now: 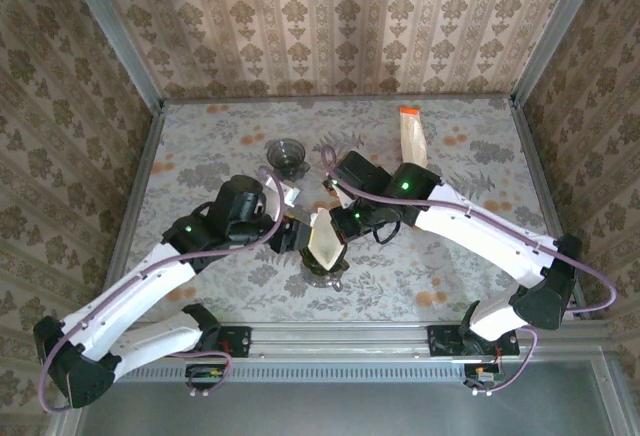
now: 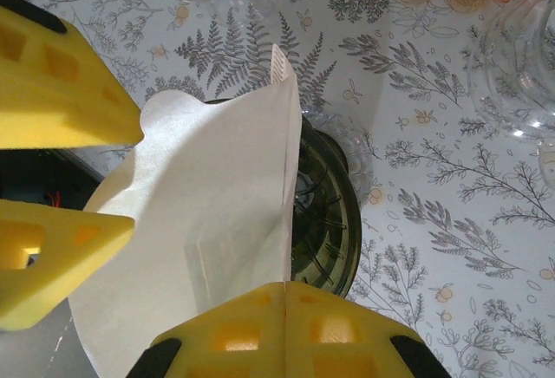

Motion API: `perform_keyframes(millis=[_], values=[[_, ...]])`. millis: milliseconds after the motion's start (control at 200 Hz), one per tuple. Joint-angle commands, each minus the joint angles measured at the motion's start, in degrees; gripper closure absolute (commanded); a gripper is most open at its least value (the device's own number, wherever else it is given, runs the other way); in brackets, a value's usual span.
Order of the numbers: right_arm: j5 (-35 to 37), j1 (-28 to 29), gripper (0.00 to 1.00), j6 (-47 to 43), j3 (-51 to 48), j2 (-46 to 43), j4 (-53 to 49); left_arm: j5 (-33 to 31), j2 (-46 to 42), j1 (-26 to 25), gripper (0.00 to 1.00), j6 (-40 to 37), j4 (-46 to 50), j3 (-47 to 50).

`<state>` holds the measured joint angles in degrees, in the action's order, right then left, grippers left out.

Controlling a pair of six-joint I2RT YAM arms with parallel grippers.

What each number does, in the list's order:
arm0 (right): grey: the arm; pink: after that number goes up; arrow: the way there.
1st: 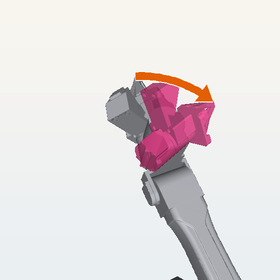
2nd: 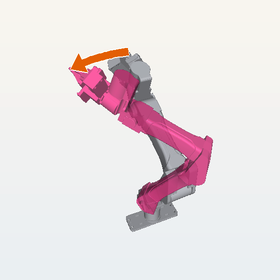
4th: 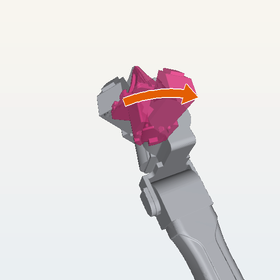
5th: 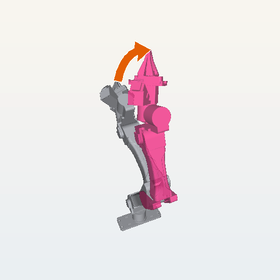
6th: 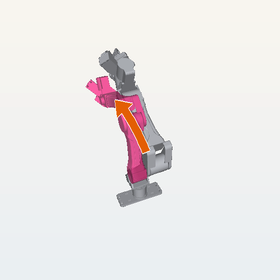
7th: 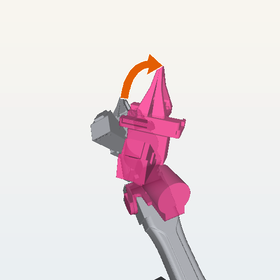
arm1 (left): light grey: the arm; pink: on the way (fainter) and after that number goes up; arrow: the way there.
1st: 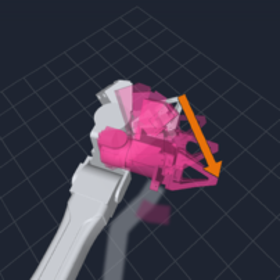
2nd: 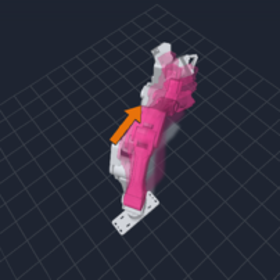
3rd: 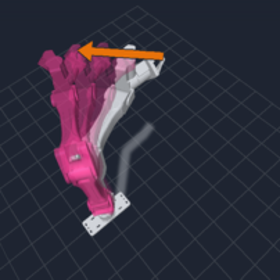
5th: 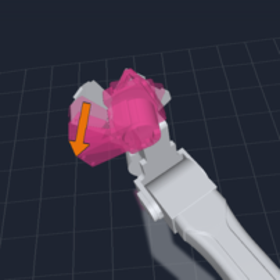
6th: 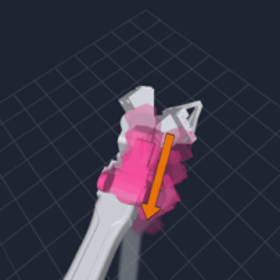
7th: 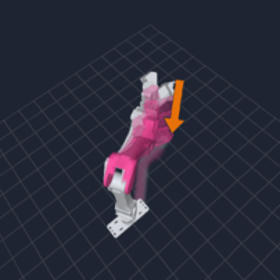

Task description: Place the coffee filter in the dripper

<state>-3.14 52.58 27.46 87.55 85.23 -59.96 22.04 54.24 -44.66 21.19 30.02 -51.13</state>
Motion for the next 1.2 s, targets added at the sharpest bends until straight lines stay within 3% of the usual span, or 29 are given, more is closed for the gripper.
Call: perform_keyframes(millis=[0,105,260,355,1195], values=[[4.2,0.7,1.0,1.0,-0.2,0.8,-1.3,0.8,-1.5,1.0,0.58,1.1,-0.1,0.2],[6.7,1.6,1.0,0.7,0.4,1.7,-2.2,0.8,-1.6,1.4,0.58,1.1,0.6,0.7],[9.0,3.0,1.0,0.8,0.9,3.3,-2.7,1.0,-2.4,1.6,0.47,1.1,0.3,1.1],[10.4,3.8,1.0,0.7,1.3,4.5,-3.1,1.2,-2.5,1.6,0.45,1.0,0.7,1.2],[13.1,4.9,1.0,1.2,2.6,6.3,-2.8,-1.6,-1.3,0.3,0.68,-1.7,10.3,2.3]])
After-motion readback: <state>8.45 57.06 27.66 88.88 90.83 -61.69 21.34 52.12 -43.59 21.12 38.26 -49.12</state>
